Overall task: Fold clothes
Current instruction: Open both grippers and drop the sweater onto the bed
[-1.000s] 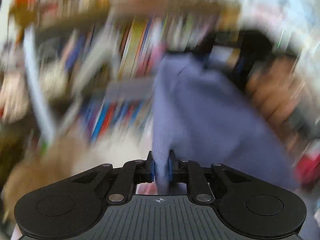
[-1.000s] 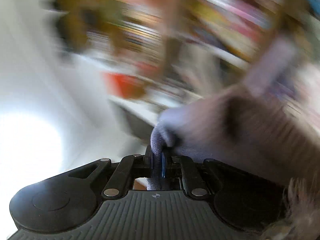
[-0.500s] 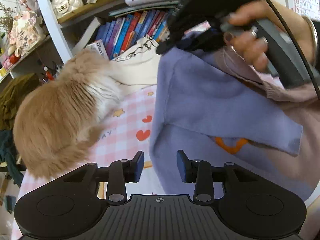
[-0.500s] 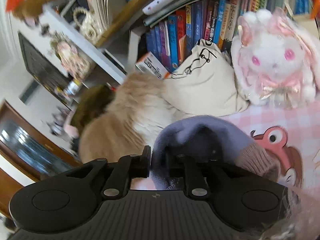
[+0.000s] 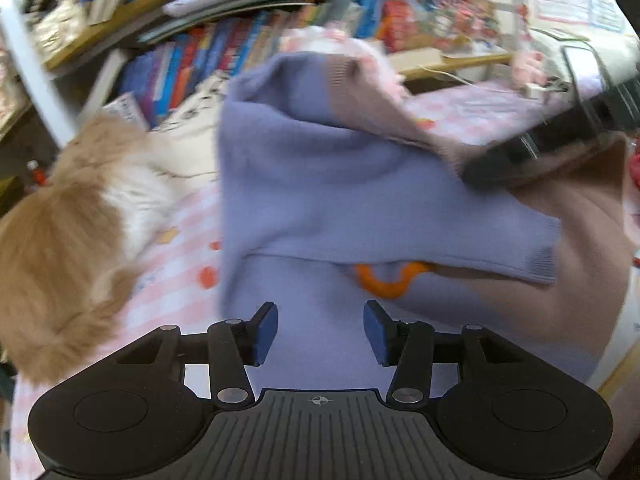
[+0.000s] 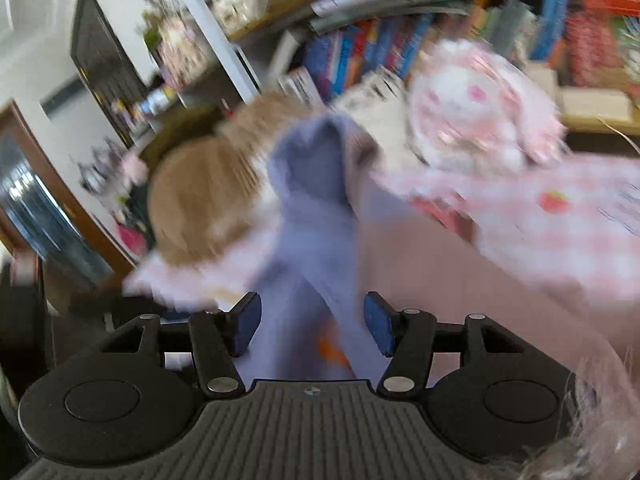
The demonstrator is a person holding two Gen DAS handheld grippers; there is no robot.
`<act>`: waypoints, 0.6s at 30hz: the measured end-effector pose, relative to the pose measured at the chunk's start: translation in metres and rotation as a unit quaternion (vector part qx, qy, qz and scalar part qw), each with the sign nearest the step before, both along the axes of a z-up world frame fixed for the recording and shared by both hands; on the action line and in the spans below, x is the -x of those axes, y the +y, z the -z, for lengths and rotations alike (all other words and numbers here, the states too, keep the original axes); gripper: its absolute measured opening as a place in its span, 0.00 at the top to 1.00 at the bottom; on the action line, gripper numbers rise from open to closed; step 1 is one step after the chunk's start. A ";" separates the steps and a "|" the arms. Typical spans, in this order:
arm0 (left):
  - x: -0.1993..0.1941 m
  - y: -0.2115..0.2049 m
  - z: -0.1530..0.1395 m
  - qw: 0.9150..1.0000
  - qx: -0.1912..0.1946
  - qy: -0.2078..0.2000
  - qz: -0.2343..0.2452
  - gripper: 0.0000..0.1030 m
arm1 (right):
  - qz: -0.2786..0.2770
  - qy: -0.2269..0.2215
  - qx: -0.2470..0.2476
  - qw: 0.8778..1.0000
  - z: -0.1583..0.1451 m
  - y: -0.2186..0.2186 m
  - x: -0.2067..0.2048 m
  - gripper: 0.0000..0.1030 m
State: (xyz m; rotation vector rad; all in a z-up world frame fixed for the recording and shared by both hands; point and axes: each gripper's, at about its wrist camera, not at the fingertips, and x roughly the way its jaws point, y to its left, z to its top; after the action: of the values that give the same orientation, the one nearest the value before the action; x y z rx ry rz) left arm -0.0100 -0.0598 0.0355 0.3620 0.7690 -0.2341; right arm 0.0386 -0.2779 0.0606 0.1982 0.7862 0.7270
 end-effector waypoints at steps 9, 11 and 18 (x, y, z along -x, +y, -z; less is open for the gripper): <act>0.005 -0.070 0.012 0.995 -0.014 -0.007 0.097 0.51 | 0.078 0.085 -0.020 0.993 0.032 -0.055 0.017 0.47; 0.008 -0.084 0.015 0.992 -0.033 -0.012 0.119 0.48 | 0.073 0.077 -0.016 0.994 0.030 -0.059 0.013 0.47; 0.015 -0.116 0.022 0.987 -0.075 -0.014 0.141 0.47 | 0.009 0.088 0.078 0.993 0.028 -0.051 -0.056 0.50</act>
State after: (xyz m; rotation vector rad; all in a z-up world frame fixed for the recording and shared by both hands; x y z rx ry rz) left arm -0.0254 -0.1753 0.0137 0.6161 0.7088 -0.4371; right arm 0.0950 -0.3285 0.0326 0.1280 1.0052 0.6337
